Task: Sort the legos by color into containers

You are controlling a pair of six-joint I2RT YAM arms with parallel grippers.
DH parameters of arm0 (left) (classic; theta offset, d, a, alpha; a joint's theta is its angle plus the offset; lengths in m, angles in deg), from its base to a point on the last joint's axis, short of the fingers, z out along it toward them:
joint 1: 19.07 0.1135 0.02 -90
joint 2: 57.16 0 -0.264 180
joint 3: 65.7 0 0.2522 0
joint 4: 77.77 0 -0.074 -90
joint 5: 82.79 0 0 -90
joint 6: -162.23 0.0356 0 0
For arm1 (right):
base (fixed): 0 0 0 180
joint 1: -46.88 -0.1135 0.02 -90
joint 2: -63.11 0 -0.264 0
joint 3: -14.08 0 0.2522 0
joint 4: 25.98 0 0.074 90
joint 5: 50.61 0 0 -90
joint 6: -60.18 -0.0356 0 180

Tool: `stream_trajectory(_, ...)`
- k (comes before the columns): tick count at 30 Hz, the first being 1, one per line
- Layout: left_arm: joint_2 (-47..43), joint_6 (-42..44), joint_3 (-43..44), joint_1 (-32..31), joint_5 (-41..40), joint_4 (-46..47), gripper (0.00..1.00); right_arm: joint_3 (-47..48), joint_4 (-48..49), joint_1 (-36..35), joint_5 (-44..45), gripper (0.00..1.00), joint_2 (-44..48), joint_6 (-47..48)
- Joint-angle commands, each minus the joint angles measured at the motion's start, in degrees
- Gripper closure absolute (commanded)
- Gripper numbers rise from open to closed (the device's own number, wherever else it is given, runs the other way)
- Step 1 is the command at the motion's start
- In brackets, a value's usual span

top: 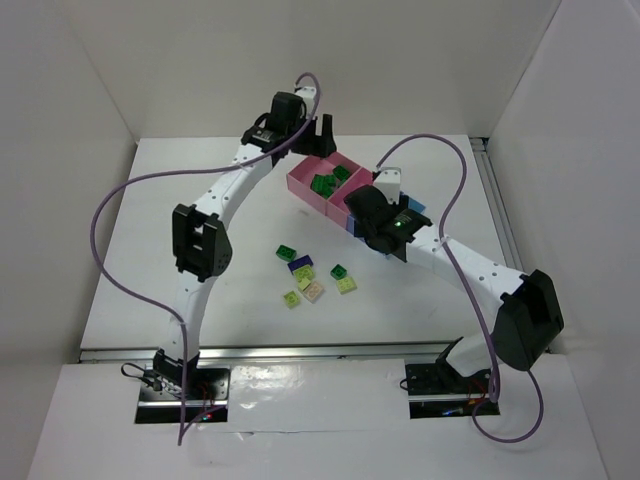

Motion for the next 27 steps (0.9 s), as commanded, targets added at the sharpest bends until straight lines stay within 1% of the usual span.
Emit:
stream_trajectory(1, 2.5, -3.3, 2.9, -0.1, 0.4, -8.7, 0.04, -0.7, 0.7, -0.2, -3.0, 0.24, 3.6, 1.2)
stream_trajectory(2, 0.7, -3.3, 2.8, -0.1, 0.4, -8.7, 0.04, -0.7, 0.7, -0.8, -4.9, 0.24, 3.7, 2.1)
stream_trajectory(3, -1.3, -2.8, 0.1, -0.1, -0.5, -6.4, 0.05, -1.3, 2.7, -0.8, -6.7, 0.23, 3.7, 3.0)
stream_trajectory(4, -3.4, -2.1, -4.9, -0.1, -1.0, -5.3, 0.07, -2.0, 3.6, -1.5, -8.5, 0.22, 4.4, 3.5)
stream_trajectory(5, -5.2, -2.1, -6.8, -0.1, -2.4, -4.8, 0.08, -2.7, 4.3, -1.5, -11.8, 0.18, 4.4, 4.3)
stream_trajectory(6, -8.5, -1.0, -8.5, -0.1, -3.1, -4.8, 0.09, -3.5, 5.7, -2.2, -13.6, 0.17, 4.4, 4.3)
stream_trajectory(7, -10.1, -0.4, -9.9, -0.1, -3.8, -4.8, 0.12, -3.6, 5.7, -2.8, -15.3, 0.17, 3.4, 4.3)
stream_trajectory(9, -13.0, -0.4, -14.2, -0.1, -6.7, -5.8, 0.13, -4.3, 7.5, -3.6, -19.5, 0.1, 0.9, 5.6)
stream_trajectory(10, -15.7, -0.4, -15.7, -0.1, -7.6, -5.8, 0.13, -4.3, 8.0, -4.1, -20.8, 0.08, -0.1, 5.6)
stream_trajectory(11, -17.0, -1.2, -18.6, -0.1, -9.2, -7.3, 0.15, -4.3, 8.6, -4.2, -23.3, 0.08, -2.2, 6.3)
stream_trajectory(12, -18.1, -2.0, -19.9, -0.1, -9.2, -7.9, 0.16, -4.3, 9.4, -4.2, -24.4, 0.06, -3.4, 7.3)
stream_trajectory(14, -21.4, -4.7, -24.4, 1.9, -9.2, -8.5, 0.16, -3.6, 9.5, -4.2, -26.2, 0.06, -7.2, 8.6)
stream_trajectory(15, -22.4, -6.1, -25.8, 2.5, -9.9, -10.0, 0.17, -2.7, 9.5, -4.2, -26.7, 0.06, -8.5, 9.3)
stream_trajectory(16, -23.2, -8.2, -27.2, 3.8, -9.9, -10.0, 0.18, -2.7, 10.0, -4.2, -29.0, 0.06, -9.6, 11.2)
stream_trajectory(17, -24.2, -9.0, -30.7, 4.5, -9.9, -10.0, 0.19, -1.9, 10.0, -4.2, -29.9, 0.06, -11.6, 12.1)
stream_trajectory(18, -25.9, -9.7, -32.7, 5.0, -8.4, -10.0, 0.19, -1.9, 10.0, -4.2, -29.9, 0.06, -12.4, 12.7)
stream_trajectory(19, -26.7, -9.7, -34.8, 5.5, -7.6, -8.4, 0.19, -1.9, 10.6, -4.2, -31.9, 0.09, -13.1, 14.0)
stream_trajectory(21, -27.2, -10.5, -38.4, 6.6, -6.9, -8.4, 0.2, -1.9, 11.3, -4.2, -31.9, 0.15, -14.9, 14.6)
stream_trajectory(23, -27.2, -11.2, -39.7, 7.9, -5.4, -8.4, 0.21, -1.9, 11.8, -4.2, -31.9, 0.15, -15.6, 14.6)
stream_trajectory(25, -27.2, -11.2, -40.3, 7.9, -4.8, -7.9, 0.21, -2.9, 12.4, -4.2, -31.9, 0.2, -15.6, 14.6)
stream_trajectory(27, -27.7, -11.2, -40.3, 7.9, -4.8, -7.9, 0.23, -3.8, 13.3, -4.2, -31.9, 0.23, -15.6, 15.1)
